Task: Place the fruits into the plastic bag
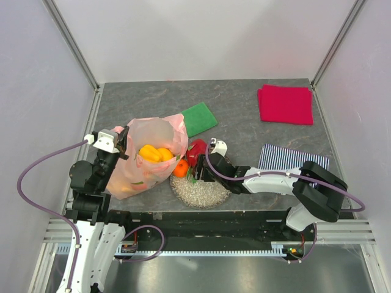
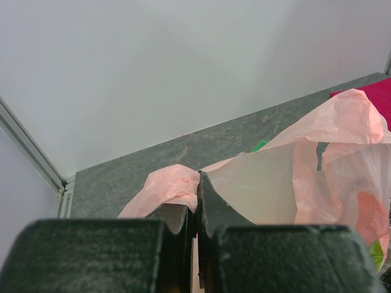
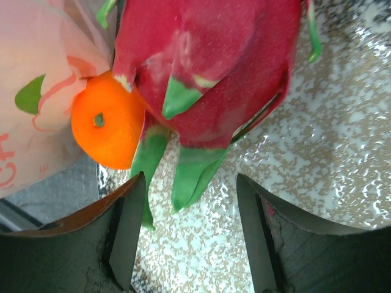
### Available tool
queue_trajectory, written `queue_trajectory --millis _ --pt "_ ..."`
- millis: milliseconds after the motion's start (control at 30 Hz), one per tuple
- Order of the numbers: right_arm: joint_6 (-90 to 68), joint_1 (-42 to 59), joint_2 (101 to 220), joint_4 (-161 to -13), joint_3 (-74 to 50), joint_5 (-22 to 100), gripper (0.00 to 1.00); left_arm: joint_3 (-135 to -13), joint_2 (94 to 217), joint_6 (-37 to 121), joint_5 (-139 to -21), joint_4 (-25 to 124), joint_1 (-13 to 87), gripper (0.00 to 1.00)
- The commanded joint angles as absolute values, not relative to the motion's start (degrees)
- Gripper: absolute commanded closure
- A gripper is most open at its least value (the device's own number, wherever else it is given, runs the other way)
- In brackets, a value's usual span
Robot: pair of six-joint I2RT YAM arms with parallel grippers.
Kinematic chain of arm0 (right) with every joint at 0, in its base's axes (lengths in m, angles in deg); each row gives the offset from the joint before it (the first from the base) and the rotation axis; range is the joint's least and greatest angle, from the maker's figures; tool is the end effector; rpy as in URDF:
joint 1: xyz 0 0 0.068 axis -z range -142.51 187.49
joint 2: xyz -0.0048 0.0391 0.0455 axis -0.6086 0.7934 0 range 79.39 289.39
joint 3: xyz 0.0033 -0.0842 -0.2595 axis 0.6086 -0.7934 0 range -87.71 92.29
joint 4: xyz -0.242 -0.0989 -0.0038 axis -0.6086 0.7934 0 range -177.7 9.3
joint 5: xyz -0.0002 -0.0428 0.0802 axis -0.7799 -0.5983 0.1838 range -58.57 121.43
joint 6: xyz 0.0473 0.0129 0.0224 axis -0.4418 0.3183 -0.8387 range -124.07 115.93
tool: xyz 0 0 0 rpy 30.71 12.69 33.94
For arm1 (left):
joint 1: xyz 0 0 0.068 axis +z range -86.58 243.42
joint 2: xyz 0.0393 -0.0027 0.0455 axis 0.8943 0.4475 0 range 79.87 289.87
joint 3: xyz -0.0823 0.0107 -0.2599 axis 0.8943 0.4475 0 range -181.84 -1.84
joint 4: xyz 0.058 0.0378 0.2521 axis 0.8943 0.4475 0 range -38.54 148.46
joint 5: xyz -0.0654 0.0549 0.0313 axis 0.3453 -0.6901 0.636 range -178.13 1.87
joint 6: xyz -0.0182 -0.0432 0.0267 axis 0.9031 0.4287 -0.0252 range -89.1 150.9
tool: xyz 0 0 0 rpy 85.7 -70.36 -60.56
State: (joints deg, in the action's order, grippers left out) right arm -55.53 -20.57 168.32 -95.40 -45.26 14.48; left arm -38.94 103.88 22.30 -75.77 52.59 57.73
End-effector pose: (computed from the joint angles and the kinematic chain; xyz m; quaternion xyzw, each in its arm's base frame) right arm 0.1735 0.2590 0.1735 0.0123 0.8941 0.2726 0.3552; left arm 0.1090 -0.0185 0.3574 0.1608 0.6106 -0.0481 0.7739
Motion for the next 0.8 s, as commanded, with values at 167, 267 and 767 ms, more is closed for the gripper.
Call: queue_trajectory --millis 167,267,767 --pt "-56.9 -21.1 170.9 -98.7 -43.1 6.2 0.37 -38.6 103.7 23.3 -75.6 50.5 57.9 0.98" --pt "-56.6 -21.1 171.7 -99.6 -43.2 6.2 0.41 -38.6 103.6 23.3 -75.7 50.5 57.9 0.98" --pt "-54.8 -21.1 174.7 -105.7 -44.2 5.7 0.59 -38.5 103.6 23.3 -75.7 50.5 57.9 0.99"
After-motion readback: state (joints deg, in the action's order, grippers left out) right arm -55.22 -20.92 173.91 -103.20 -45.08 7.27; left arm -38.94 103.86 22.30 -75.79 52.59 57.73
